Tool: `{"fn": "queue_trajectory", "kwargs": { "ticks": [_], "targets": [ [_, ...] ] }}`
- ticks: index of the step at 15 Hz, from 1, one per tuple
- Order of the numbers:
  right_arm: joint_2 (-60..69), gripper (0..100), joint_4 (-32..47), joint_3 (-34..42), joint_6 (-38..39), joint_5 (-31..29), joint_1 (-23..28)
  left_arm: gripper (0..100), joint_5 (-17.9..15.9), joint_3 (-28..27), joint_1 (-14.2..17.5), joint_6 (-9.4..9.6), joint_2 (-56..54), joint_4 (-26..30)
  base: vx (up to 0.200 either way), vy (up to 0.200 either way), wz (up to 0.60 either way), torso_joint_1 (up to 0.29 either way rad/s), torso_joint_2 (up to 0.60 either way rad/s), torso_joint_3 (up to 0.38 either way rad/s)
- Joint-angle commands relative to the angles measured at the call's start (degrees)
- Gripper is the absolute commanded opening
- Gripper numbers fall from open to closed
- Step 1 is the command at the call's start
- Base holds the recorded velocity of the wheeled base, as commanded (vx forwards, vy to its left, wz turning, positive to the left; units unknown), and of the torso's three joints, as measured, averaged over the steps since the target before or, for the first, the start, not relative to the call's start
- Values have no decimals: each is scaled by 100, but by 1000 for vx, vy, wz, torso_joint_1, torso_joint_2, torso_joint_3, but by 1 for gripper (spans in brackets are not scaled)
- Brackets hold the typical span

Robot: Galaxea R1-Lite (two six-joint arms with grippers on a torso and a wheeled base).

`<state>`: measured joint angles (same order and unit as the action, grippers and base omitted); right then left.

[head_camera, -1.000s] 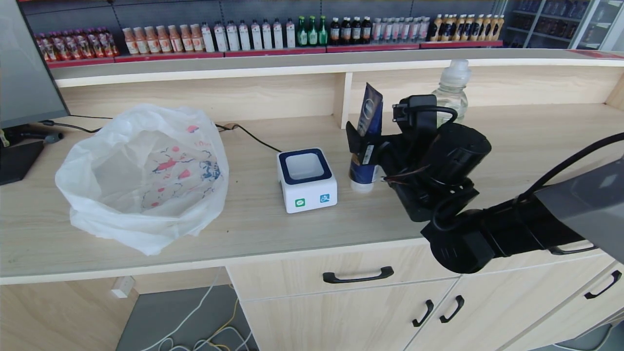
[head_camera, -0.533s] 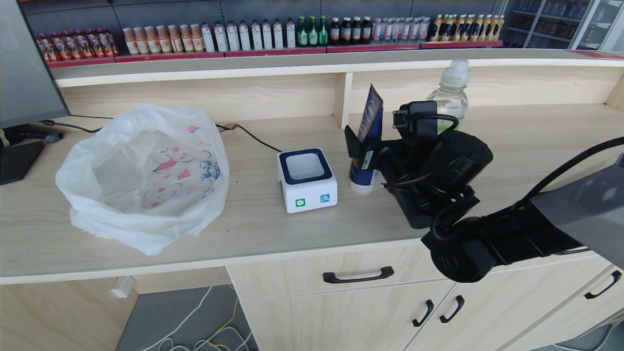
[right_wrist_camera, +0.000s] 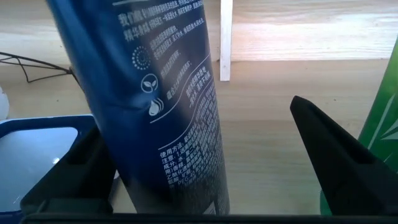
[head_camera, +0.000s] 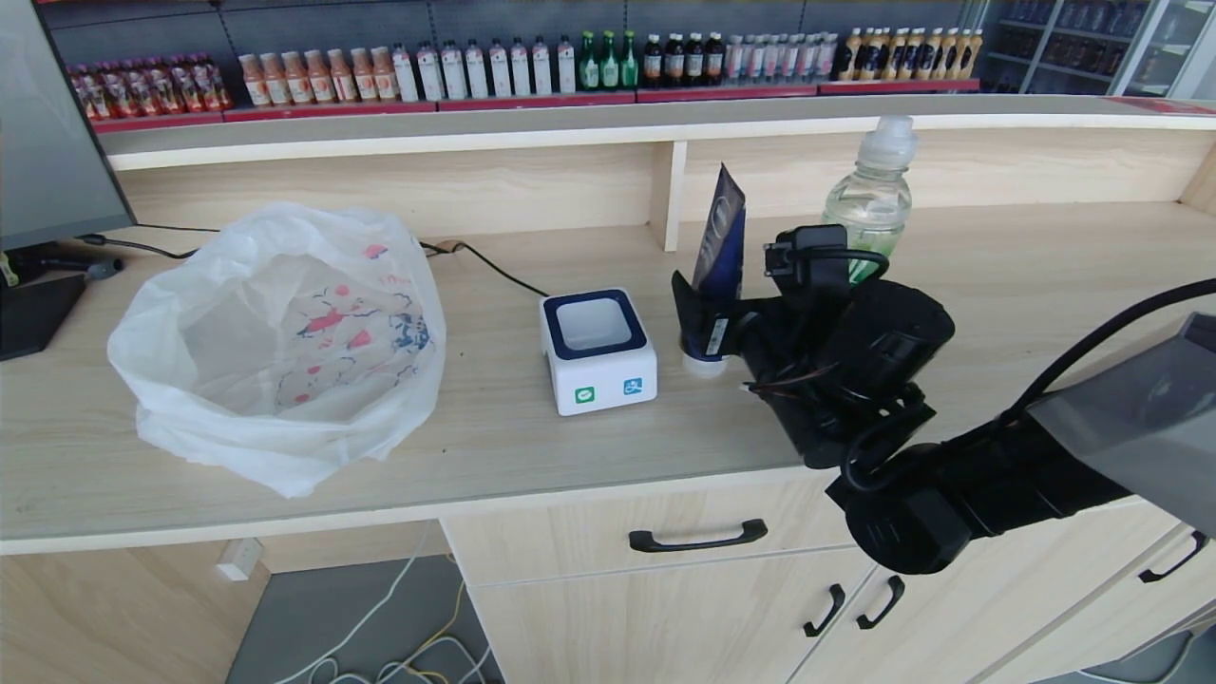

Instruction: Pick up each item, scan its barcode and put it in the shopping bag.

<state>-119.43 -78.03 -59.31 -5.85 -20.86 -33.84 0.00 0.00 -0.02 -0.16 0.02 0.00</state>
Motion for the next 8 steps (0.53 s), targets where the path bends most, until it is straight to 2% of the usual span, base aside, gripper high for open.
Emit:
{"fn": "queue_trajectory", "kwargs": {
  "ticks": [1, 8],
  "targets": [
    [-54, 100, -1, 16, 31, -6, 0, 100, 0, 0, 2, -2, -2, 0, 0, 0, 0, 0, 0, 0],
    [-212, 100, -133, -2, 58, -15, 44, 100, 0, 0, 2, -2, -2, 0, 0, 0, 0, 0, 0, 0]
  ]
}}
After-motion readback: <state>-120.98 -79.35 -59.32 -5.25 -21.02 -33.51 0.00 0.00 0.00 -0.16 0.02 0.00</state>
